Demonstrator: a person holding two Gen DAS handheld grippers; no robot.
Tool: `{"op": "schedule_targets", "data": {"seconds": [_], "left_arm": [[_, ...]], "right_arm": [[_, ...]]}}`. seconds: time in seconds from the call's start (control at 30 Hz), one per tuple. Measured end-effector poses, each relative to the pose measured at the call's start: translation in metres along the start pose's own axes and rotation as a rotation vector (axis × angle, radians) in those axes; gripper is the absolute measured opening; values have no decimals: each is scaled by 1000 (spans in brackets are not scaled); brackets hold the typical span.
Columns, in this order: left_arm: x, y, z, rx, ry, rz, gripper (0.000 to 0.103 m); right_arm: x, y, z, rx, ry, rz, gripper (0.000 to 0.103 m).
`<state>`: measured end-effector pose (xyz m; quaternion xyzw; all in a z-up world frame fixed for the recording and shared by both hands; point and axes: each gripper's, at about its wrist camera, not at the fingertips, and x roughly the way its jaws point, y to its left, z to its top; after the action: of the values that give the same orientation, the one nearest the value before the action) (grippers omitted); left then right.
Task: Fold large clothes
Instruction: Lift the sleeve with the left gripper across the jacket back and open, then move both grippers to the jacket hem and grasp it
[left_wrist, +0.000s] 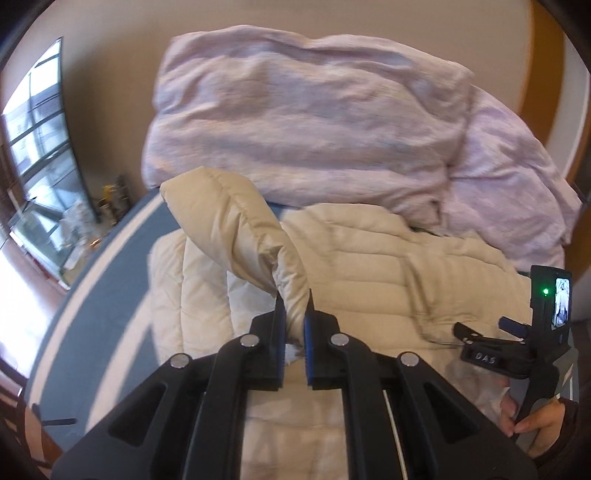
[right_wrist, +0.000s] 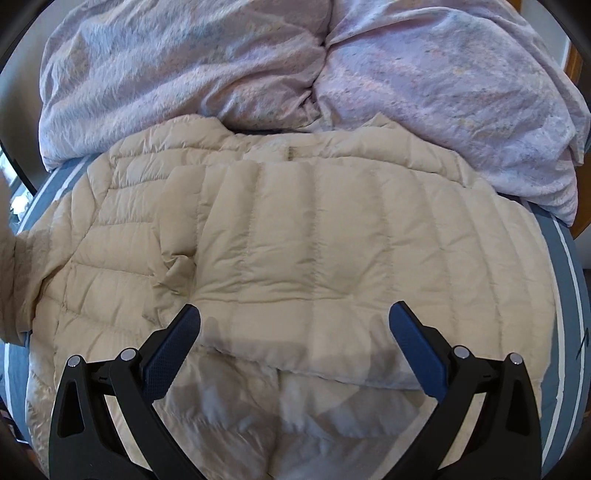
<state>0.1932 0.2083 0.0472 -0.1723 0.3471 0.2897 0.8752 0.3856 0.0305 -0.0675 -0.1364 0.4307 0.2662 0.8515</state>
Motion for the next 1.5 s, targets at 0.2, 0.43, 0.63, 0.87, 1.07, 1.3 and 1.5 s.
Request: {"op": "schedule_targets", "data": {"seconds": [0.2,0.43,0.63,0.87,1.07,1.3,1.5], "left_arm": [[14,-51,1,49,24,-75,8],[31,-116,-6,100,70,-191,8],[39,-162,-18,139,111,-285,9],[34,-168,-22,145,111,-304,40],[31,-136,-13,107,94,-220,50],[44,-93,-19,97,113,-97,51],[63,-64,-24,113,136,15,57]], "right_arm": [[-12,-27,-4,13,-40,-30,102],[-16,-68,-11,66,-54,-78,102],[-15,-91,-18,109,-55,-99,102],[-20,-101,-23,139,-73,-96,102],[-40,-81,-19,109,-137,-24,91],[-44,-41,-12,66,-150,162,43],[-12,-23,-15,49,-85,194,27]]}}
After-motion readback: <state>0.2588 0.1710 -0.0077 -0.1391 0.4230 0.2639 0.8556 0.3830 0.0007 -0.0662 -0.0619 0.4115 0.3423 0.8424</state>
